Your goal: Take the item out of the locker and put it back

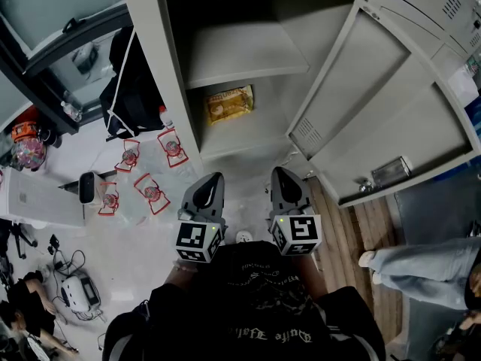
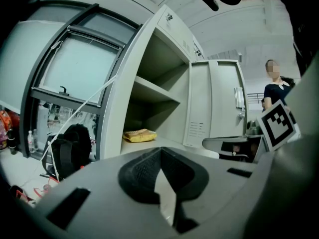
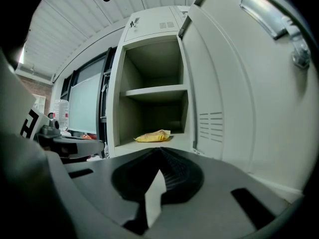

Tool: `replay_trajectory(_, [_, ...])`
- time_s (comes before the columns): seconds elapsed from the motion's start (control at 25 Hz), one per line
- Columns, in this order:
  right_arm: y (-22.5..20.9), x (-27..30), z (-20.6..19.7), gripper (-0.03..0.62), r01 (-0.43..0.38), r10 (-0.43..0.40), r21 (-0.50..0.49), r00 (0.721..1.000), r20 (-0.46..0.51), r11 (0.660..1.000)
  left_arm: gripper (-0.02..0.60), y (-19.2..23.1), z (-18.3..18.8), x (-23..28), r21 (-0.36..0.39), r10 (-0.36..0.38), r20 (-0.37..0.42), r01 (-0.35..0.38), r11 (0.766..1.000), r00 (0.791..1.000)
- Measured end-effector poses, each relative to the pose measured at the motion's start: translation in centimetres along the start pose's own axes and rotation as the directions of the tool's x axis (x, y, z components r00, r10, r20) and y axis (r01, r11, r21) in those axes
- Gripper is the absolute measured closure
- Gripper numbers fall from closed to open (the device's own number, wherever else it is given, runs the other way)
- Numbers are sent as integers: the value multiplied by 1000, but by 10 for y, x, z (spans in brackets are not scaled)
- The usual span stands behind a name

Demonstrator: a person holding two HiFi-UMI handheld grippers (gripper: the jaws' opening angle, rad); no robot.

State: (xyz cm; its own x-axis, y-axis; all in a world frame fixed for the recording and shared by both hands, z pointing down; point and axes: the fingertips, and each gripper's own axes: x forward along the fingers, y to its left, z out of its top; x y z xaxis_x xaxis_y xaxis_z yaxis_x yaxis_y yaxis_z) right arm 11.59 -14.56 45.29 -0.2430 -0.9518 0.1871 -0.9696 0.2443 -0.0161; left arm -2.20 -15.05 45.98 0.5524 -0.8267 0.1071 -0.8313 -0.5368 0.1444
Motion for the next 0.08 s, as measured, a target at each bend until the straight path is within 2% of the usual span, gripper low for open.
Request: replay_trajectory(0.08, [1, 1, 1, 591, -3, 3, -1, 1000, 1, 1000, 574, 0, 0, 0, -1, 1, -1, -1, 1000, 1000])
